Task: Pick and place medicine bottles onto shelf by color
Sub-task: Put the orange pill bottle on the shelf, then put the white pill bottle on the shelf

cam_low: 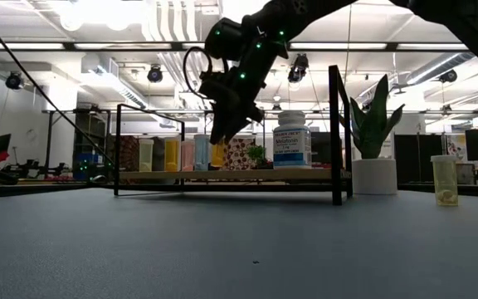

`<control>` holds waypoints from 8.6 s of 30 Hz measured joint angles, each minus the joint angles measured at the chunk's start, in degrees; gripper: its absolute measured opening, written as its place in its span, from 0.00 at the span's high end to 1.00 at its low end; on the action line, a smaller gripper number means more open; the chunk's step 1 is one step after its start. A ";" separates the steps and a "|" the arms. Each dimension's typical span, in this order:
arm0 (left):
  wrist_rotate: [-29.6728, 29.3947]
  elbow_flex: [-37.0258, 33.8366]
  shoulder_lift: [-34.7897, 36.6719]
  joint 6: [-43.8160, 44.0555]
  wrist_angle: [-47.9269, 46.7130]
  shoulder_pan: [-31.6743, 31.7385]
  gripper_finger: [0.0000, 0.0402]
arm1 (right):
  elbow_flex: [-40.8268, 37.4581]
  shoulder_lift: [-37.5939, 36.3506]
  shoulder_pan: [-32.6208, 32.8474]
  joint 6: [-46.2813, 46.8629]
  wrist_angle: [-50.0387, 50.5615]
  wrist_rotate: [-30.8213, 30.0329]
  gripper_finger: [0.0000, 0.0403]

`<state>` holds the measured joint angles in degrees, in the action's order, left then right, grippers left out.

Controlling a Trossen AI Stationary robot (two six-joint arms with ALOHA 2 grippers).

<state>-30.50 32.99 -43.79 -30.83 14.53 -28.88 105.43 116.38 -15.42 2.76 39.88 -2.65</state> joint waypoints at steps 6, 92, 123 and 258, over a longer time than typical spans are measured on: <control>0.00 -0.23 0.11 0.00 0.04 0.00 0.96 | -0.09 0.00 0.00 -0.04 0.06 -0.27 0.70; 0.06 -0.39 -0.05 -0.09 1.03 0.00 0.96 | 0.36 -1.44 -2.70 -4.57 5.44 0.00 0.97; 0.07 -0.57 -0.80 0.56 1.84 -0.04 0.96 | -4.60 -10.03 2.83 -5.54 2.50 4.11 0.98; 36.18 38.66 -52.81 148.85 -74.97 -21.29 0.62 | -78.79 -47.52 29.92 -20.97 -71.72 -1.42 0.98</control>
<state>5.68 71.65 -96.60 118.02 -60.45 -50.17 26.63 68.86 14.50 -18.20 -31.84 -4.07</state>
